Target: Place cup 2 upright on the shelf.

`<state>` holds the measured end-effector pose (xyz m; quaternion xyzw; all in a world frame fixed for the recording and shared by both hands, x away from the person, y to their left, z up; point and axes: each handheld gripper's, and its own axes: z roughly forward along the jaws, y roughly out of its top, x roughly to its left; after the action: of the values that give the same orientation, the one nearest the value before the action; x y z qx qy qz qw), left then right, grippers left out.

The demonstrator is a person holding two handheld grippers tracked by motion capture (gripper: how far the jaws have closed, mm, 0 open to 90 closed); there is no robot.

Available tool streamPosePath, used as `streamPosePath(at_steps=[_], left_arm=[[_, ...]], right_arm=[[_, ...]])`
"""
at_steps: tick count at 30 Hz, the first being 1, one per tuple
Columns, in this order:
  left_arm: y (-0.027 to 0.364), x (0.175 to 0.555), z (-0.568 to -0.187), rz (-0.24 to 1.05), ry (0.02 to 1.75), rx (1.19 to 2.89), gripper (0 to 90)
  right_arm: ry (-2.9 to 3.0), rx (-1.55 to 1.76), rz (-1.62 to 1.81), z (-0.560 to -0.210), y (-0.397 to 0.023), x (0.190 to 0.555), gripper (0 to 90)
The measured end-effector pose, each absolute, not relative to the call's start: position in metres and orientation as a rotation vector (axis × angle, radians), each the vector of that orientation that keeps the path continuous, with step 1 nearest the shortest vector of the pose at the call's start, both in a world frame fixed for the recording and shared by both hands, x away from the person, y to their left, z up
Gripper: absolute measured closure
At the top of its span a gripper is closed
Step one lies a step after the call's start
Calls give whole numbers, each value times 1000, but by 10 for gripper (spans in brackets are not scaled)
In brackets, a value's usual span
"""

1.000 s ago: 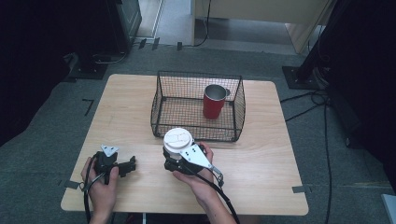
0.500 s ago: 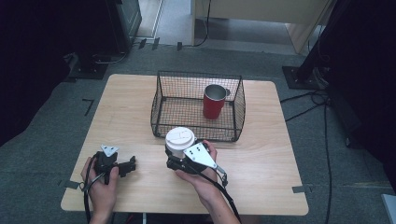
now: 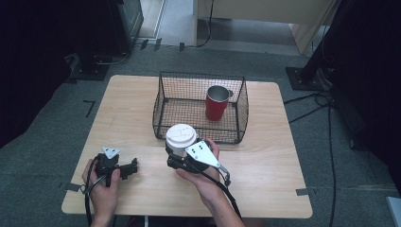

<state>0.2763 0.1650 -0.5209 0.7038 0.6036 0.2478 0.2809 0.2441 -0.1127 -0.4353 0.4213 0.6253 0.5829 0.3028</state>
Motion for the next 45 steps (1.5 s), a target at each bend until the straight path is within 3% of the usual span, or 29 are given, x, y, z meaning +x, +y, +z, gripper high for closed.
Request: streamPosePath(at_steps=[45], left_arm=[[165,276,-521,663,1618,1889,0]], right_arm=[[1497,1052,1586,-352,-124,280,162]])
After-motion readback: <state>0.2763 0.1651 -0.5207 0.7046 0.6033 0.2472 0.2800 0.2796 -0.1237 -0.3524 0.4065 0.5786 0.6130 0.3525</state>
